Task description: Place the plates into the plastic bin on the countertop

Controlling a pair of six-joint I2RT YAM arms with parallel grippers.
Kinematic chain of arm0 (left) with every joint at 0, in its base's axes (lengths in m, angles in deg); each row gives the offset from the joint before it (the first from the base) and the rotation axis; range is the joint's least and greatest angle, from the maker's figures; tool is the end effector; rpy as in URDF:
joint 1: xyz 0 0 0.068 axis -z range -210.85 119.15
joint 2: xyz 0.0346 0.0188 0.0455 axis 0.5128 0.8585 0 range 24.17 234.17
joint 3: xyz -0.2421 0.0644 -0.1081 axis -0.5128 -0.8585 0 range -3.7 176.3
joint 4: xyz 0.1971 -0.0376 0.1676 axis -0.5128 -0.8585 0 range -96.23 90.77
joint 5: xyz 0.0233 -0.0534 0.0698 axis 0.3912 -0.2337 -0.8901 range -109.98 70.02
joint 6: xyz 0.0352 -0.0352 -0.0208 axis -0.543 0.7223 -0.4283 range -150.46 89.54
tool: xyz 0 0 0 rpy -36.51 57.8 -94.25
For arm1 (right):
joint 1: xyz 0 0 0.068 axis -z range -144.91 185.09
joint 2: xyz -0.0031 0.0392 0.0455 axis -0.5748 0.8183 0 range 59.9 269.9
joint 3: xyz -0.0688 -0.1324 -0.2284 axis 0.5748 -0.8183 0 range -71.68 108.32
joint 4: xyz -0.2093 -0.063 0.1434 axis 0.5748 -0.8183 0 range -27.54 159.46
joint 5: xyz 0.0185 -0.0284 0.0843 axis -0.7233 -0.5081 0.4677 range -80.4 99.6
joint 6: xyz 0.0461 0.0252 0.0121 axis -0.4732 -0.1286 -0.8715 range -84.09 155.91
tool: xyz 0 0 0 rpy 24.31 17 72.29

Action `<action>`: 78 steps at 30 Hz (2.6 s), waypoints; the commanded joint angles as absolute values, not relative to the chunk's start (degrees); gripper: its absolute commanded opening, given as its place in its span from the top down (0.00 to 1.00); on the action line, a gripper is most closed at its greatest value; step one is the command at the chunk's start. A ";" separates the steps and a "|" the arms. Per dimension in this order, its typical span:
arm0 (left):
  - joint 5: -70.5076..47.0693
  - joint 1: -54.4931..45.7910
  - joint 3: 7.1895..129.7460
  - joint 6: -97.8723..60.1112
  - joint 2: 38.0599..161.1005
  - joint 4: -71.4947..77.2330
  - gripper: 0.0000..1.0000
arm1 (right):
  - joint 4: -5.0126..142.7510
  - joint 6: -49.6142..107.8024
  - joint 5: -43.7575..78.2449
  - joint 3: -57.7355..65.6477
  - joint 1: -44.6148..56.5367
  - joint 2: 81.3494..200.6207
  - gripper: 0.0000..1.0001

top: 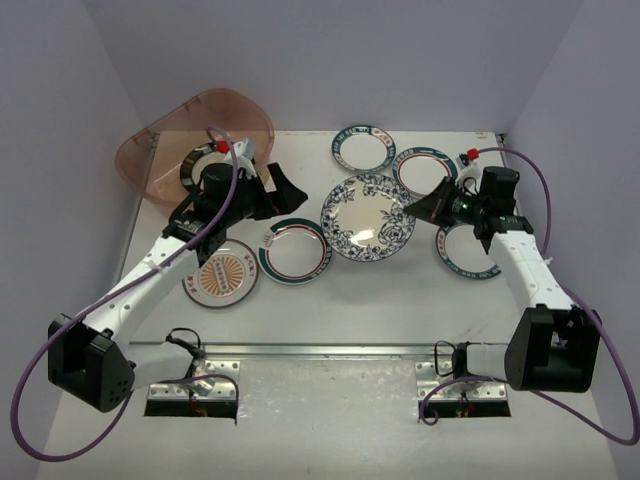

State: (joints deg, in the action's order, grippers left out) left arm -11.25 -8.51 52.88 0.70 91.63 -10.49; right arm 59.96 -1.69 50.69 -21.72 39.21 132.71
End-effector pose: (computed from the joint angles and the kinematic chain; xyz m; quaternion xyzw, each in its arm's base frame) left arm 0.2494 -0.1084 0.3290 -0.0213 0.8281 -0.3070 0.4686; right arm 0.2771 0.0035 0.2720 0.1340 0.8269 0.4244 0.3438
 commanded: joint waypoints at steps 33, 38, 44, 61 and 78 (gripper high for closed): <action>12.75 -15.84 58.17 16.49 99.56 14.85 1.00 | 79.05 -12.89 66.24 -21.37 40.09 135.49 0.01; 1.19 -26.87 65.33 16.68 97.65 1.67 1.00 | 62.06 -1.98 51.07 -18.79 40.10 130.04 0.01; -10.65 -41.63 73.58 15.78 105.09 -10.82 1.00 | 57.43 -0.38 47.57 -21.31 40.10 124.34 0.01; -6.36 -47.66 91.04 13.29 136.88 -11.13 1.00 | 61.40 0.75 54.46 -28.29 40.10 120.27 0.01; -11.85 -46.12 91.00 10.28 141.65 -18.70 0.00 | 59.83 2.43 55.69 -26.76 38.80 123.01 0.01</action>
State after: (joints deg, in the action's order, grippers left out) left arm -9.98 -47.36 86.04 13.29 140.67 -16.99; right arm 58.91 0.35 55.25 -28.48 39.78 122.52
